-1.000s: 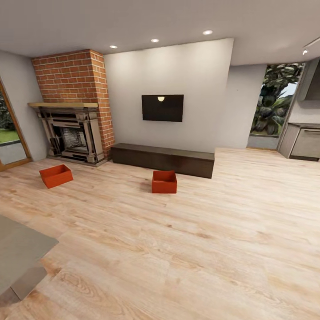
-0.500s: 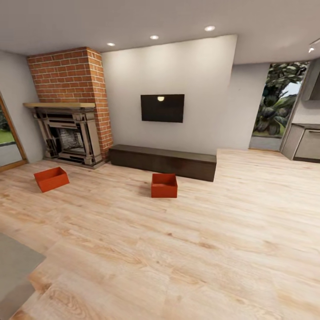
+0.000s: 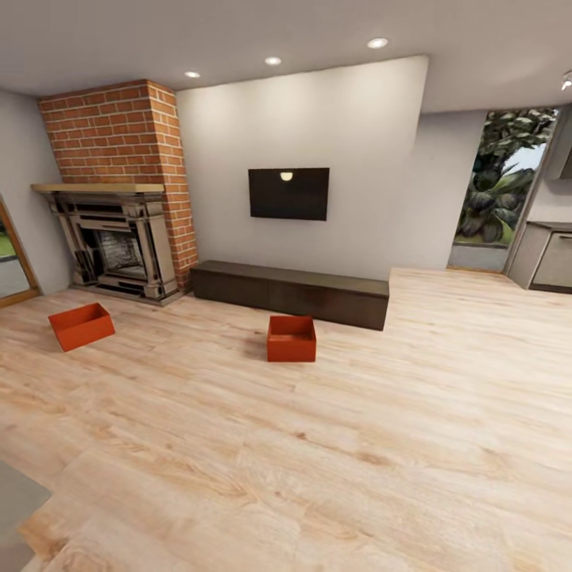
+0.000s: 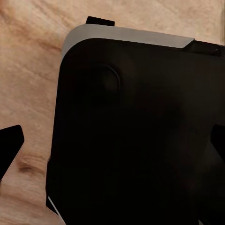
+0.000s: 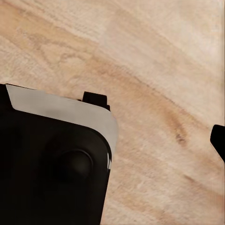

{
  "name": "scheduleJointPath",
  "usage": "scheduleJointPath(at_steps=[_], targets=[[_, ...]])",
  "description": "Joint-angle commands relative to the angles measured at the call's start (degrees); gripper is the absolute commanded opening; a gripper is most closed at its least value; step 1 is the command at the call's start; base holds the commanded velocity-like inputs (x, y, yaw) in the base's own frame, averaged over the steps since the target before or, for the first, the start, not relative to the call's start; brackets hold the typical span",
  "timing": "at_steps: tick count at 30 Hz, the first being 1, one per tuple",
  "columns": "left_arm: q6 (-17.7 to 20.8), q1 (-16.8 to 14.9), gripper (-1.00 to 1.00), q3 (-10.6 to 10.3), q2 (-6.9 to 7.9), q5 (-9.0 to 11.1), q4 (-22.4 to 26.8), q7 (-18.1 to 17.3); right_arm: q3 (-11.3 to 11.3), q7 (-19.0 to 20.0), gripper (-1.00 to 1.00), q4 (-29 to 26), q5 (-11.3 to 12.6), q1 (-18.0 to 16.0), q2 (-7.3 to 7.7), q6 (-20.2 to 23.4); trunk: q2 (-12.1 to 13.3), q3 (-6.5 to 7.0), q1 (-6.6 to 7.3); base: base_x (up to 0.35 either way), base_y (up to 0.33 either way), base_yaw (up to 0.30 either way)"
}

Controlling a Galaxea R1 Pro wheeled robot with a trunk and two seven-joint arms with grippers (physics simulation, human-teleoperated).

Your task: Move the two storage containers from the living room to the garage. In the garage, place one container on the floor and stack the other container on top of it (either order is fine).

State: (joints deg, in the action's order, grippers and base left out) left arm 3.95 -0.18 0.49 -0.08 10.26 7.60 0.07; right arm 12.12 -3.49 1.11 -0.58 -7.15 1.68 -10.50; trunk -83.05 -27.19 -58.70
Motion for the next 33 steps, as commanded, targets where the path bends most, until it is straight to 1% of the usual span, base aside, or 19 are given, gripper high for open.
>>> scheduleJointPath(at_steps=[1,17,28,33], targets=[[0.4,0.0,1.00,0.0,0.00,0.5,0.1,0.0,0.4,-0.2,1.00,0.1,-0.1,-0.1,-0.01,-0.2,0.0,-0.06,-0.03,0.321,0.000,0.000],[0.4,0.0,1.00,0.0,0.00,0.5,0.1,0.0,0.3,-0.2,1.00,0.1,-0.1,-0.1,-0.02,-0.3,0.0,-0.06,-0.03,0.321,-0.001,0.000],[0.4,0.0,1.00,0.0,-0.01,0.5,0.1,0.0,0.3,-0.2,1.00,0.1,-0.1,-0.1,-0.01,-0.3,0.0,-0.06,-0.03,0.286,-0.140,0.000],[0.4,0.0,1.00,0.0,0.00,0.5,0.1,0.0,0.3,-0.2,1.00,0.1,-0.1,-0.1,-0.07,-0.3,0.0,-0.06,-0.03,0.310,-0.042,0.000]])
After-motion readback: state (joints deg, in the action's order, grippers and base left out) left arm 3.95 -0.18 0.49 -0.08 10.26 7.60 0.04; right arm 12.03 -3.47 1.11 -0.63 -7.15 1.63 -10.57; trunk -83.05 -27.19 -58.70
